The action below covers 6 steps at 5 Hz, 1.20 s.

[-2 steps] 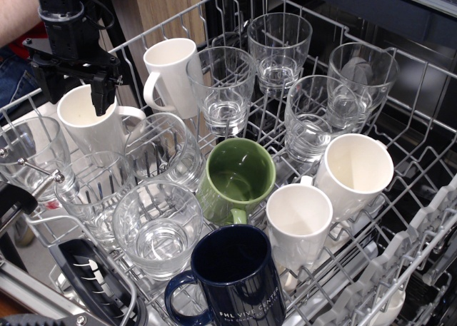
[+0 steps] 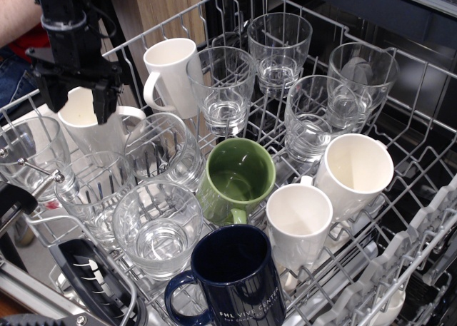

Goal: Pick up green mug

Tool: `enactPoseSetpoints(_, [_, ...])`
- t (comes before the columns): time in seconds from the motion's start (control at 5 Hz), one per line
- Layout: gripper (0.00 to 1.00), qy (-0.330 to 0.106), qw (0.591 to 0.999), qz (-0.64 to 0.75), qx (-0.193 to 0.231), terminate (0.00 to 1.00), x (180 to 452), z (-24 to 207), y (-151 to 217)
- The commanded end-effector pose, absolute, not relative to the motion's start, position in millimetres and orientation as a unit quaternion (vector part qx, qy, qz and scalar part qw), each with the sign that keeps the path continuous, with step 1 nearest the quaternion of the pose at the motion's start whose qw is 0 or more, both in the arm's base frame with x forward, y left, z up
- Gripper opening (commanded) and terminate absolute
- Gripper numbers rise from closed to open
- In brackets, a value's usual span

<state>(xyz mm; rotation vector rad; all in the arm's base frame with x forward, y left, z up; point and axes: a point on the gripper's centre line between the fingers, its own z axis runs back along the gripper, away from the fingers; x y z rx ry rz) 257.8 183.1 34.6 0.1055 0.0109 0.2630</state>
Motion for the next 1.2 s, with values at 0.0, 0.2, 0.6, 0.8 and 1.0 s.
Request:
enactPoseSetpoints(0.0, [1.0,-0.064,0.986,0.152,0.035,0.0,290.1,54.3,138.9])
enactPoseSetpoints(0.2, [1.0,-0.087,0.983,0.158,0.029,0.0,302.5,52.2,109.9])
enactPoseSetpoints(0.6, [1.0,-0.115,0.978,0.161,0.061,0.0,308.4,30.5,79.9])
enactPoseSetpoints(0.8, [1.0,-0.151,0.967,0.186,0.085,0.0,311.1,4.5,72.8])
enactPoseSetpoints(1.0, [1.0,-0.165,0.957,0.218,0.092,0.0,317.3,-10.8,65.9])
